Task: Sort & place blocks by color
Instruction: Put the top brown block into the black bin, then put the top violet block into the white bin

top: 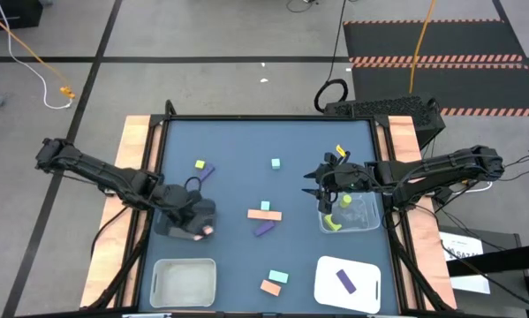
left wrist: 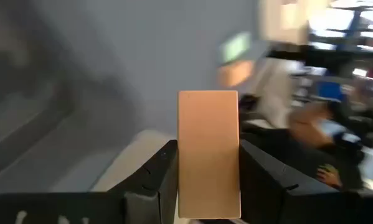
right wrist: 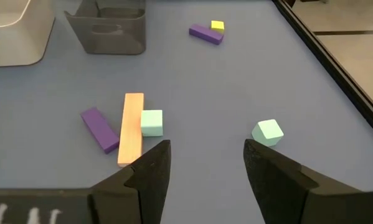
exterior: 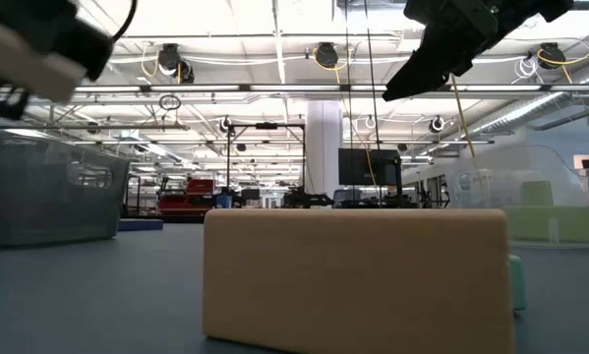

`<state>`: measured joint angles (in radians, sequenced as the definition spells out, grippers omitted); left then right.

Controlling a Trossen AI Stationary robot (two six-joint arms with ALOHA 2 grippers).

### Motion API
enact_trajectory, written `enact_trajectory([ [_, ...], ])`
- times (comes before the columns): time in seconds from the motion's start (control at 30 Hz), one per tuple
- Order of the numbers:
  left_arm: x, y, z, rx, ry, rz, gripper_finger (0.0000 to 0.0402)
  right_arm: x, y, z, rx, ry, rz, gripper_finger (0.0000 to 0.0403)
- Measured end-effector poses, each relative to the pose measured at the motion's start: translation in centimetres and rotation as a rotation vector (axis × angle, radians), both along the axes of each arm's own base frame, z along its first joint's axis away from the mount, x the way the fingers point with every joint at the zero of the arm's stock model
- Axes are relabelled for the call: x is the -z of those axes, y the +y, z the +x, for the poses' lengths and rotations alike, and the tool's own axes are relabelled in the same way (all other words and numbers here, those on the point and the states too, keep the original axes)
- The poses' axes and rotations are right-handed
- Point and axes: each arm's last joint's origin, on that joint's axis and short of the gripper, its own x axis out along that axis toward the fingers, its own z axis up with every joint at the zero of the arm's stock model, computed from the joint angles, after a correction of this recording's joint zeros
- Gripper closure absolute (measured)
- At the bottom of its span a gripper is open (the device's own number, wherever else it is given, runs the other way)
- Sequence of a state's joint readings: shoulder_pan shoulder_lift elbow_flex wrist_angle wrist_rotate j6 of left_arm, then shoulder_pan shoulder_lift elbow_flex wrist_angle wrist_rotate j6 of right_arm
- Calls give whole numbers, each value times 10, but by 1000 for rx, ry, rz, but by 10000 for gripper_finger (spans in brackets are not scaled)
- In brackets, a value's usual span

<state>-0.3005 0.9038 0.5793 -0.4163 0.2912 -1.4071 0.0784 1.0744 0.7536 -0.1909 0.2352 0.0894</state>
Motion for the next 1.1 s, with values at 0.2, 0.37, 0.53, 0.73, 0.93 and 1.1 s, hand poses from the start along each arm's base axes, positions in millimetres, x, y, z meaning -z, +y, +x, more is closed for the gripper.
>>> enact_trajectory([
  [0.2,12,3,-21,-61,251,42,268,0,0,0,1,0,1,211],
  [0.37,17,6,-27,-85,328,81,188,0,0,0,1,0,2,211],
  [0.53,17,5,-27,-83,335,63,103,0,0,0,0,0,0,211],
  [0.73,10,2,-20,-32,232,1,63,0,0,0,0,0,0,211],
  [0.93,2,4,-15,-18,105,-2,56,0,0,0,-2,1,-4,211],
  [1.1,-11,12,-2,-15,-143,66,55,0,0,0,-2,-5,-3,211],
])
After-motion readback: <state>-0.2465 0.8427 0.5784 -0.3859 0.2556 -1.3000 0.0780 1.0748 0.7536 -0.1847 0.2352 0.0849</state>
